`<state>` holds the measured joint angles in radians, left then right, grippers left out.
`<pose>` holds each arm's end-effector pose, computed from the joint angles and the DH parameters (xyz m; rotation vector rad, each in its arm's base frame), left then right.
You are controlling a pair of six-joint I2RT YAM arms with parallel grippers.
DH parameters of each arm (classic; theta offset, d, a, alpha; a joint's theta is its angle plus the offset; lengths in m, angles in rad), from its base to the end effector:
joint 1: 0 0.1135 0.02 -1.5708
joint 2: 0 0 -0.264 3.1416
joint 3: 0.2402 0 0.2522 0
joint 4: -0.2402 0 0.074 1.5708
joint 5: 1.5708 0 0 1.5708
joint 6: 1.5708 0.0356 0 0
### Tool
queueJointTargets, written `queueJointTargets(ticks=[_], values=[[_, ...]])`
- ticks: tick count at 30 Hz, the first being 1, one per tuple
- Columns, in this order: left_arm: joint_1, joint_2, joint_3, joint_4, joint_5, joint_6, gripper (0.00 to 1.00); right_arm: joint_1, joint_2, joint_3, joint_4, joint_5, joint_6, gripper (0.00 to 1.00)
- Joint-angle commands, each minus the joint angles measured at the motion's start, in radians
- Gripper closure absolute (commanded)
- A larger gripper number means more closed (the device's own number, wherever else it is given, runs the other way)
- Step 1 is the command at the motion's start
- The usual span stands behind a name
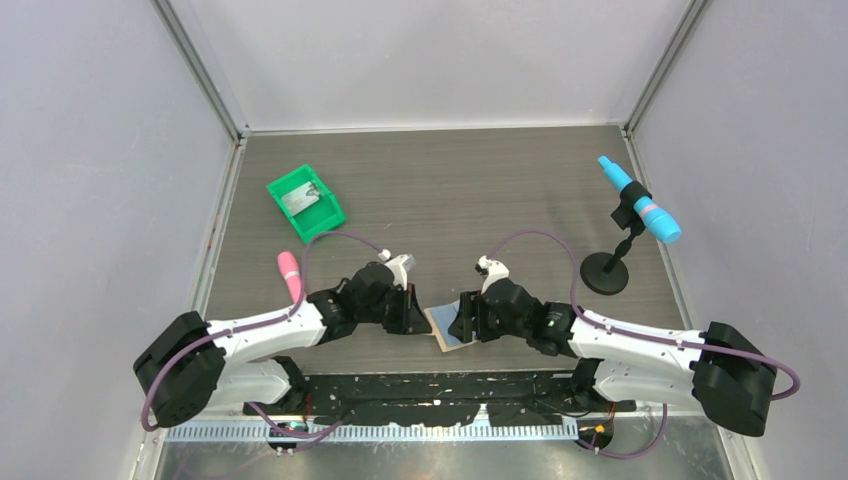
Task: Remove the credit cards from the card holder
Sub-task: Remove the credit card from the card holder.
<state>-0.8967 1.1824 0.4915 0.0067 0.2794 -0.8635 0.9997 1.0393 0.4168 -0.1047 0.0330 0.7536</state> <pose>0.1365 -0.1865 0.1796 0.2115 2.5334 -1.1556 0.1102 0.1694 0.1741 -0.2832 2.4377 0.8205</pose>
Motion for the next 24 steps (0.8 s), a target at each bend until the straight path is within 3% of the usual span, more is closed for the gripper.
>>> queueJointTargets(ticks=[1,10,24], values=[[-0.005,0.006,-0.007,0.008,-0.003,0.025,1.00,0.002,-0.014,0.047,0.001,0.029,-0.023,0.36],[-0.005,0.006,-0.010,-0.004,-0.025,0.045,1.00,0.001,-0.022,0.068,-0.049,0.092,-0.048,0.39],[-0.004,0.007,0.012,-0.072,-0.049,0.081,1.00,-0.100,0.079,0.097,-0.094,0.144,-0.147,0.31]])
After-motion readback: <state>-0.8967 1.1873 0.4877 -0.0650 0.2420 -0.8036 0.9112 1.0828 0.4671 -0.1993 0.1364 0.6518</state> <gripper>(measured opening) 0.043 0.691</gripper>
